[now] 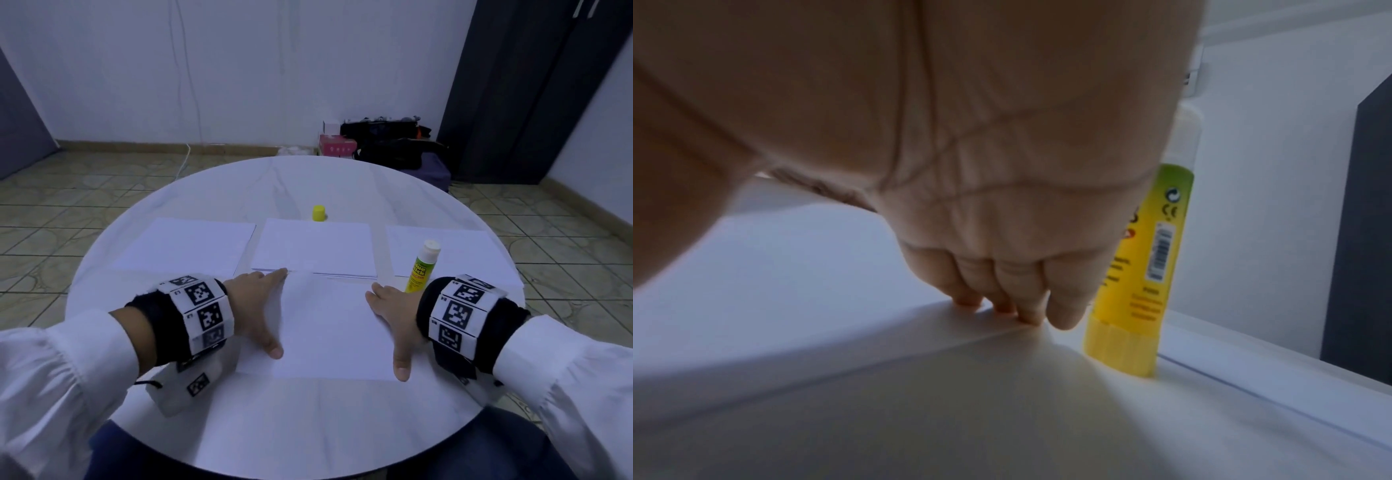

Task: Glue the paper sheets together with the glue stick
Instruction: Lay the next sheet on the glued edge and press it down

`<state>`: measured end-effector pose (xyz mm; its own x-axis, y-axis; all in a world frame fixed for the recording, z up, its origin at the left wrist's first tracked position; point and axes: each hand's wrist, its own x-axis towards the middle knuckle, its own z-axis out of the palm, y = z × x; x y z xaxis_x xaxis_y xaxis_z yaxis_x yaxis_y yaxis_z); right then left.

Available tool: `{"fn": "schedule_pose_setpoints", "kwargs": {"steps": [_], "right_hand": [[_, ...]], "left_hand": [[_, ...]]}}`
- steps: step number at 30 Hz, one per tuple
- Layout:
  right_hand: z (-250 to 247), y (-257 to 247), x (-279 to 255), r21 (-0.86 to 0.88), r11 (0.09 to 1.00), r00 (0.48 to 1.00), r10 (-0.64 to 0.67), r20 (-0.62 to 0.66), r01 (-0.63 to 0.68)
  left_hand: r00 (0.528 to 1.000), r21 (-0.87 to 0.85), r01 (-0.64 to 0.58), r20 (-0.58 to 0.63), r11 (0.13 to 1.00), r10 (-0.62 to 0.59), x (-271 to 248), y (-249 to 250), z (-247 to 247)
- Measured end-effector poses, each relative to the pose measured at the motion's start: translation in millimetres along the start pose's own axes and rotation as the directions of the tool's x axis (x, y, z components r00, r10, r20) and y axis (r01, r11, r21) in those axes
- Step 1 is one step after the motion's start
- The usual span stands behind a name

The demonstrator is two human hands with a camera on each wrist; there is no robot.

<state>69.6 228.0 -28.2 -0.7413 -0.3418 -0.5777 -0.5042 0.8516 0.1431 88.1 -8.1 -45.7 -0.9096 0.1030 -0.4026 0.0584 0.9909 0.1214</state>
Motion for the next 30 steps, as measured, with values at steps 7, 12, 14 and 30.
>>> {"fn": "schedule_pose_setpoints", "kwargs": {"steps": [7, 12, 14, 30], "right_hand": [[2.6, 2.4, -9.3, 0.100, 0.995, 1.000, 0.009, 0.030, -0.012], [6.9, -3.3, -14.2, 0.213, 0.975, 0.994, 0.083, -0.073, -0.066], [5.9, -4.5, -7.7, 0.357, 0.931, 0.979, 0.142, -0.148, -0.081], [-68.4, -7.2, 58.1, 0.535, 0.821, 0.923, 0.340, -0.177, -0.200]], "left_hand": [[0.997, -0.685, 0.054, 0.002, 0.726, -0.072, -22.1, -20.5, 6.0], [0.994, -0.741, -0.006, -0.075, 0.672, -0.074, -30.4, -36.9, 9.2], [0.983, -0.784, -0.048, -0.147, 0.618, -0.111, -29.7, -47.1, 3.2], [0.975, -0.289, 0.108, -0.155, 0.951, -0.158, 70.8, -21.1, -56.3]]}}
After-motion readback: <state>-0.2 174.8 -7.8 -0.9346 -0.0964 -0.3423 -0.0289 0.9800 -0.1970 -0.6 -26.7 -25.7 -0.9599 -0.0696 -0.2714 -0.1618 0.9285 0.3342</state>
